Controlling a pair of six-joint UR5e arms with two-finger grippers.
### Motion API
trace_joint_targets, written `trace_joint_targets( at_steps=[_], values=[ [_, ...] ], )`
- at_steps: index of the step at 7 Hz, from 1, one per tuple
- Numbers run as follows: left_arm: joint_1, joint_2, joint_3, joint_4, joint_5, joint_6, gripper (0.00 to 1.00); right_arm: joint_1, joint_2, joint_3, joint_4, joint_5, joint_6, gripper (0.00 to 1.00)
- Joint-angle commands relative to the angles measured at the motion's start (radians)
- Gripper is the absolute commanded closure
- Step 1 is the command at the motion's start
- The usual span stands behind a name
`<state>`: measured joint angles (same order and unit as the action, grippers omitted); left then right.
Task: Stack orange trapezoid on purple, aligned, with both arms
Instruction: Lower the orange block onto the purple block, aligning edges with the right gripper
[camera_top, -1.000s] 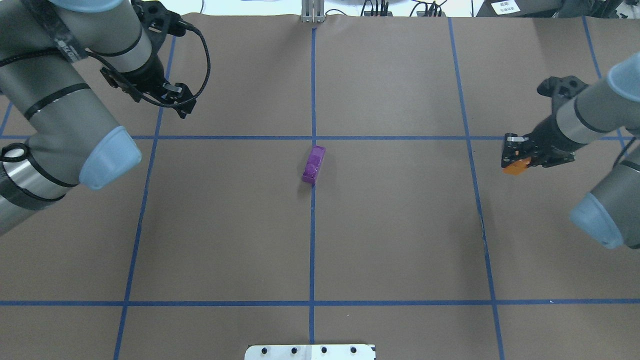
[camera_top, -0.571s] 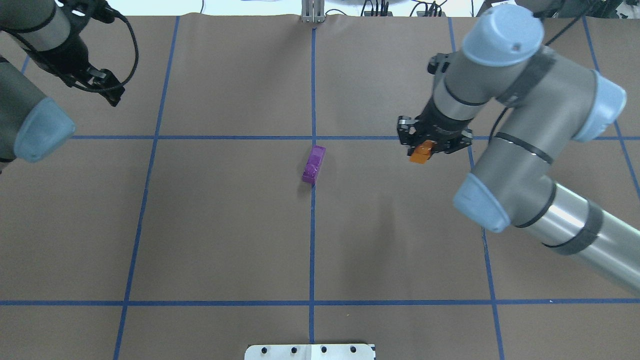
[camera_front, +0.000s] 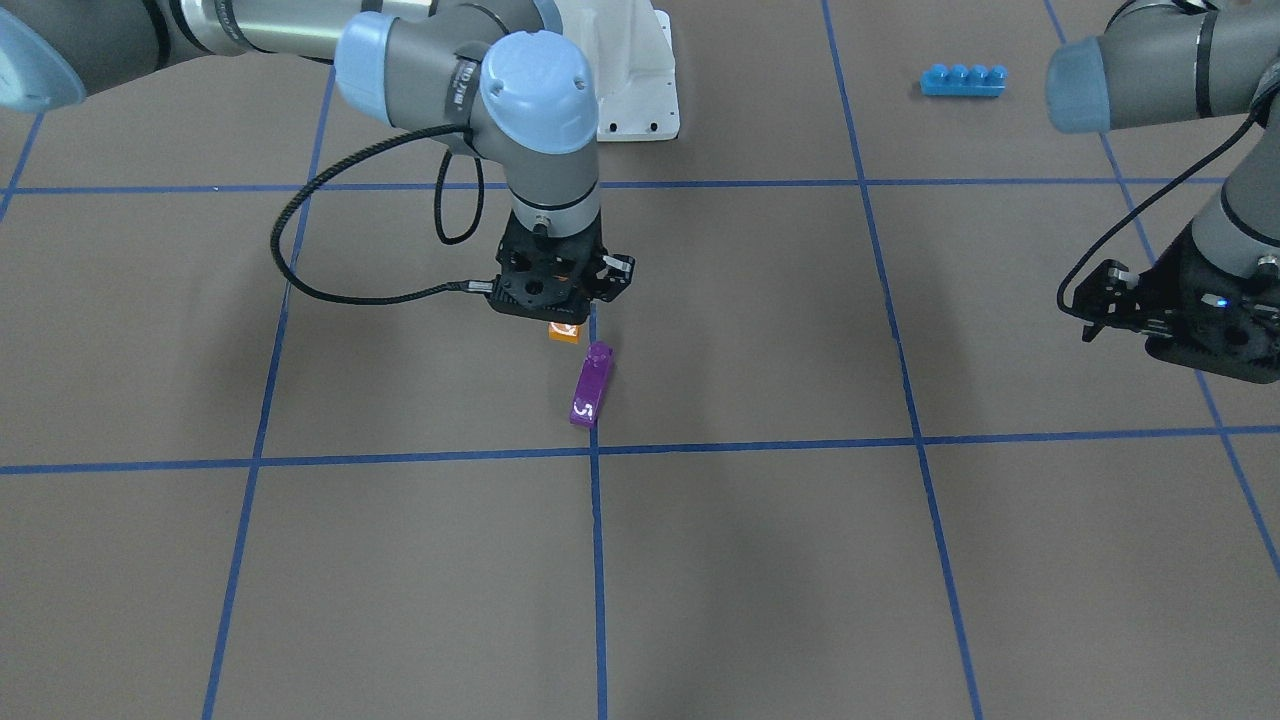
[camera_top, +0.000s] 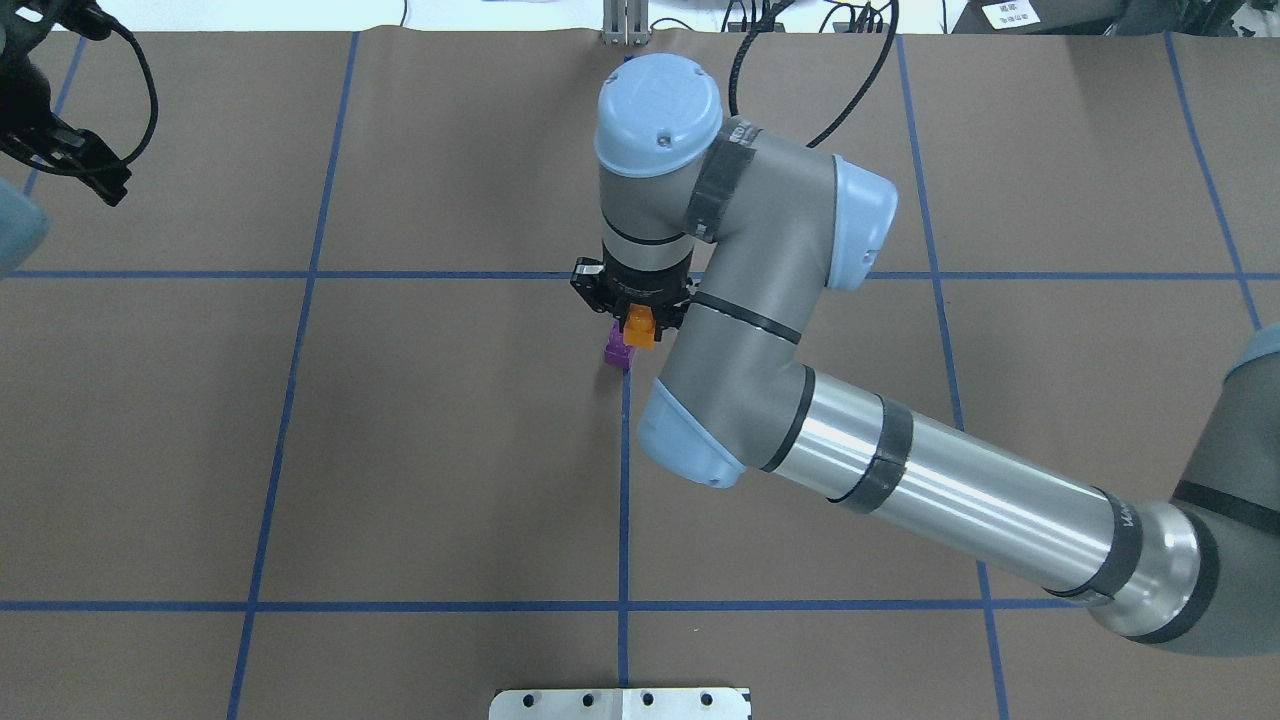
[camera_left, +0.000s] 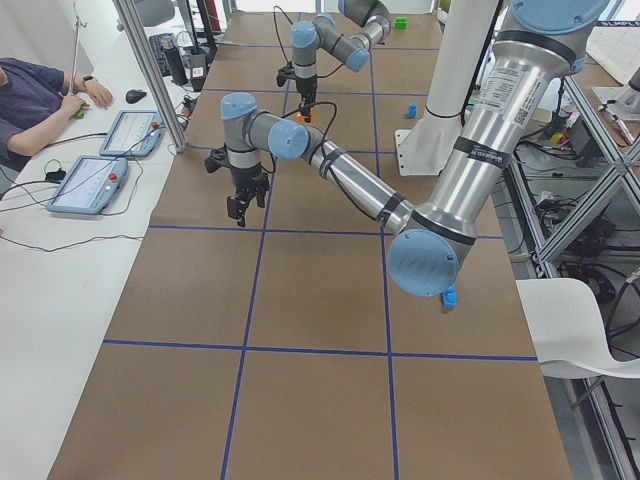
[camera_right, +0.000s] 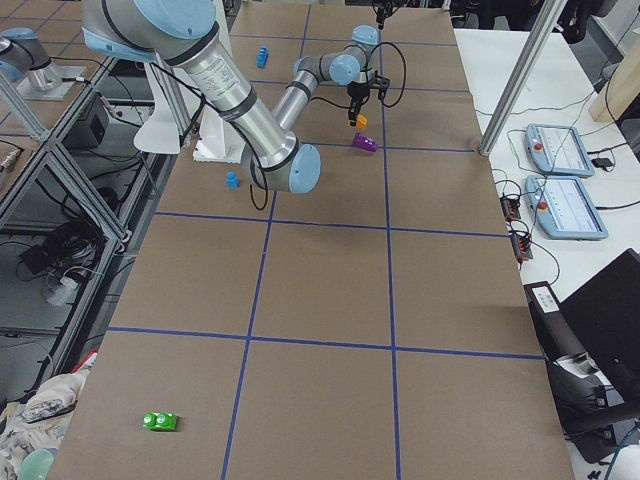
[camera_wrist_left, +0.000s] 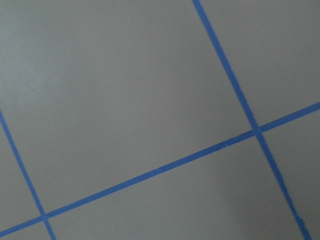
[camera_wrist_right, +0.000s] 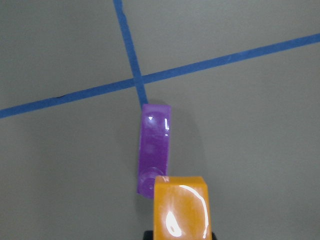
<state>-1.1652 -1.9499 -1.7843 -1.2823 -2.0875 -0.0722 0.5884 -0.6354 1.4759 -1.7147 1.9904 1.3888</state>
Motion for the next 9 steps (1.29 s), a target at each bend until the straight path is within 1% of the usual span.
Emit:
trace_joint_targets(
  at_steps=[1,2,4,9],
  values=[
    [-0.007,0.009,0.002,0.000,0.000,0.012,0.00,-0.007,0.034,-0.119,0.110,-0.008,0.067,1.00],
    [-0.005,0.009,0.002,0.000,0.000,0.012,0.00,-0.002,0.034,-0.126,0.110,-0.007,0.138,1.00],
    [-0.005,0.011,0.002,0.000,0.000,0.012,0.00,-0.002,0.030,-0.138,0.110,-0.008,0.192,1.00],
    [-0.004,0.022,0.002,-0.014,0.000,0.012,0.00,-0.013,0.030,-0.167,0.115,-0.024,0.194,1.00]
  ],
)
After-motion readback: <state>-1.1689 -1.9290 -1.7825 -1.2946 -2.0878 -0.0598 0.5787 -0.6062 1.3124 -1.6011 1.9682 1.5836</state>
